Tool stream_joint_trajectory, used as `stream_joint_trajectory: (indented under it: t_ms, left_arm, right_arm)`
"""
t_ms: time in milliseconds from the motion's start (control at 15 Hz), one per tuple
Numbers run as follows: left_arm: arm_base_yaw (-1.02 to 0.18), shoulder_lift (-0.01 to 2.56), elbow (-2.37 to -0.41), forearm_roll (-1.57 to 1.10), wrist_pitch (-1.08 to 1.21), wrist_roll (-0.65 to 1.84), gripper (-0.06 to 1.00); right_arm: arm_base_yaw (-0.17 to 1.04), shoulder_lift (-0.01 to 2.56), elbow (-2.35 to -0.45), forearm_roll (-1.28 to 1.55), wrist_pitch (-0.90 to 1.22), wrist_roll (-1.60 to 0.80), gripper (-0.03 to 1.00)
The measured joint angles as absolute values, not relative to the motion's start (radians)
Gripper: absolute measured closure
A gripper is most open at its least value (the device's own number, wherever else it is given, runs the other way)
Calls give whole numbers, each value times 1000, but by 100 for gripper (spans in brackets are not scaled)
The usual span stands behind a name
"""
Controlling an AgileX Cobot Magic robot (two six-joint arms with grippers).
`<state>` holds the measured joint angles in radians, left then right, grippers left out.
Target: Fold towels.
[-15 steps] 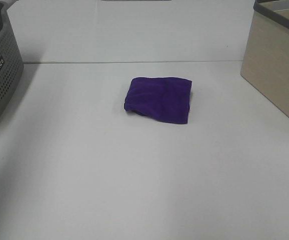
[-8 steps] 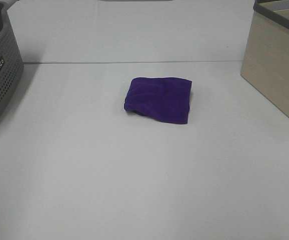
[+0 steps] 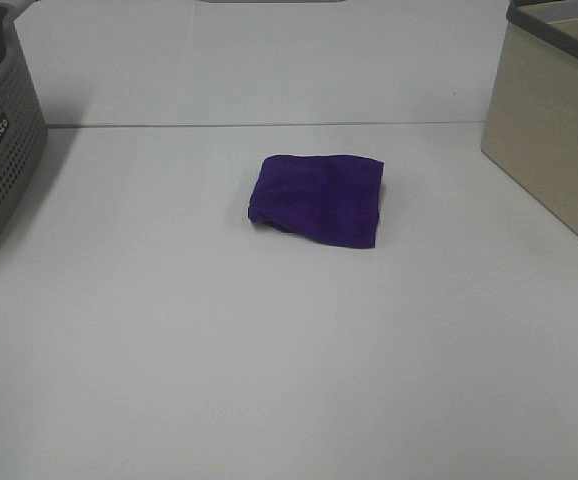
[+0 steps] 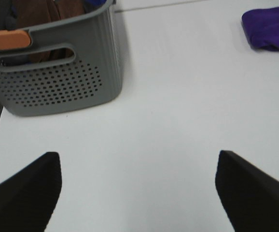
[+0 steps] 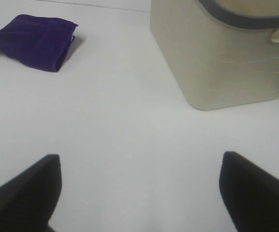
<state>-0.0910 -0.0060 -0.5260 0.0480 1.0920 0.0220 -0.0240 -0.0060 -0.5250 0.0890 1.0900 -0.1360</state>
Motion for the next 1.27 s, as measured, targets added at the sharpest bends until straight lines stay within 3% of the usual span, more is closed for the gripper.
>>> stream_joint_trajectory:
  t_ms: [1267]
  left_arm:
    - [-4,-6,-508,25,1052,26,15]
  right_arm:
    - [-24,-6,-503,98,1065,-137,10]
